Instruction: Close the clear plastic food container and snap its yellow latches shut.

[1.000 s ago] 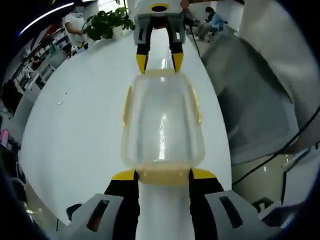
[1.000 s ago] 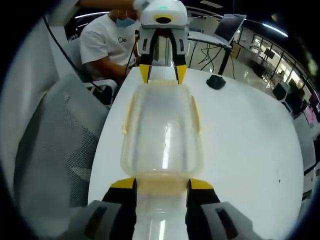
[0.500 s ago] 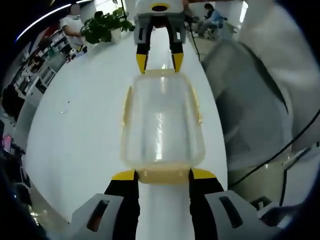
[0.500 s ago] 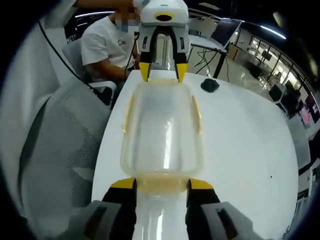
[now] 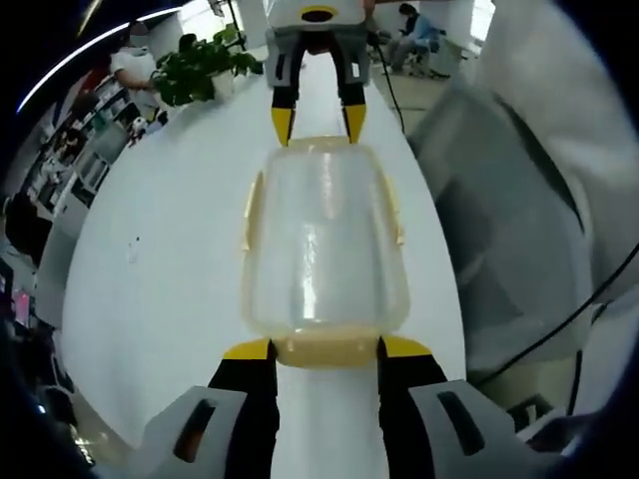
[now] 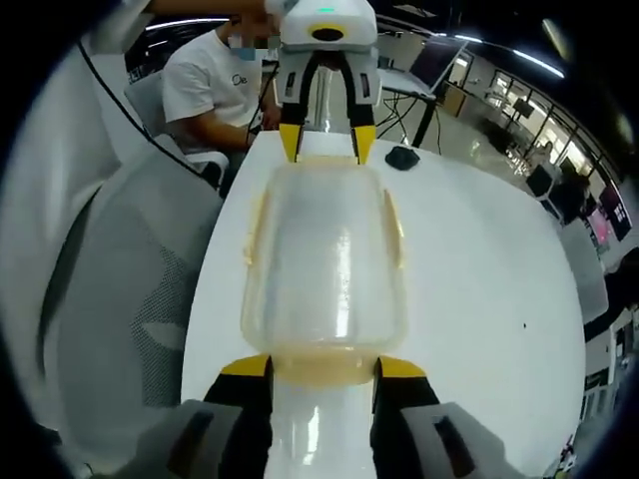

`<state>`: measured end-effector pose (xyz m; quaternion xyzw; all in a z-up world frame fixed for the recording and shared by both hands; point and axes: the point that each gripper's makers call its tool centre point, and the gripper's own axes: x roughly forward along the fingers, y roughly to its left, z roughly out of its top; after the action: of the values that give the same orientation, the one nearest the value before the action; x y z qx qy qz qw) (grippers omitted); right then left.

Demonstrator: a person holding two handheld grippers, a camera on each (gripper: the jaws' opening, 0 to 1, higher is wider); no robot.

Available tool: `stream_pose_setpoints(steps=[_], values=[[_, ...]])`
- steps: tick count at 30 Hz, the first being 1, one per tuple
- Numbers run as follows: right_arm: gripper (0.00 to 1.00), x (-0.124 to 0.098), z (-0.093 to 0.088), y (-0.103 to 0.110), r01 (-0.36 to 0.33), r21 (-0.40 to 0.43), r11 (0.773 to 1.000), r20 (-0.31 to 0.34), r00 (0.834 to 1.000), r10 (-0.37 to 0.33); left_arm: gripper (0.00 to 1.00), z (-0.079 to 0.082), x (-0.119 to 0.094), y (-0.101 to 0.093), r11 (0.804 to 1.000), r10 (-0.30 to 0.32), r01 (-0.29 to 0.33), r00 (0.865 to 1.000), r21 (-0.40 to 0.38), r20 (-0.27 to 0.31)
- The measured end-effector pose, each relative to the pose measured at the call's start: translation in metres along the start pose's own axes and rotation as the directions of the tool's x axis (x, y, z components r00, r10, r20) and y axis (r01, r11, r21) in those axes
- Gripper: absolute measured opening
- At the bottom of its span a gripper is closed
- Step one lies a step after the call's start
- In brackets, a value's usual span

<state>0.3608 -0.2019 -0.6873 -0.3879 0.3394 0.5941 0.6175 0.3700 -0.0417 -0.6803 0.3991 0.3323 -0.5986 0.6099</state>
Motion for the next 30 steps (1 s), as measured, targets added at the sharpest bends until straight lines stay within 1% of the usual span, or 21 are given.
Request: stream_pose_setpoints(steps=[6, 11, 16, 23, 30], values=[[0.36, -0.01, -0.016, -0.002, 0.0, 0.007, 1.0, 0.0, 1.0, 0.0, 0.36, 0.017, 0.006, 0.003, 1.0, 0.009, -0.009, 1.0, 0.0, -0.001], [0.36, -0.015, -0.03, -0.002, 0.001, -0.004, 1.0, 0.001, 1.0, -0.001, 0.36, 0.028, 0.015, 0.005, 1.0, 0.007, -0.007, 1.0, -0.005, -0.006], [0.36, -0.021, -0.042, -0.002, -0.002, 0.002, 1.0, 0.01, 1.0, 0.002, 0.36, 0.037, 0.028, 0.005, 1.0, -0.001, 0.001, 1.0, -0.005, -0.012], [0.36, -0.026, -0.069, -0.004, -0.007, -0.002, 1.0, -0.005, 1.0, 0.007, 0.36, 0.058, 0.046, 0.007, 1.0, -0.004, 0.004, 1.0, 0.004, -0.015], [0.36, -0.029, -0.088, -0.005, -0.014, 0.012, 1.0, -0.005, 1.0, 0.014, 0.36, 0.07, 0.062, 0.011, 1.0, -0.017, 0.017, 0.999, 0.004, -0.03]])
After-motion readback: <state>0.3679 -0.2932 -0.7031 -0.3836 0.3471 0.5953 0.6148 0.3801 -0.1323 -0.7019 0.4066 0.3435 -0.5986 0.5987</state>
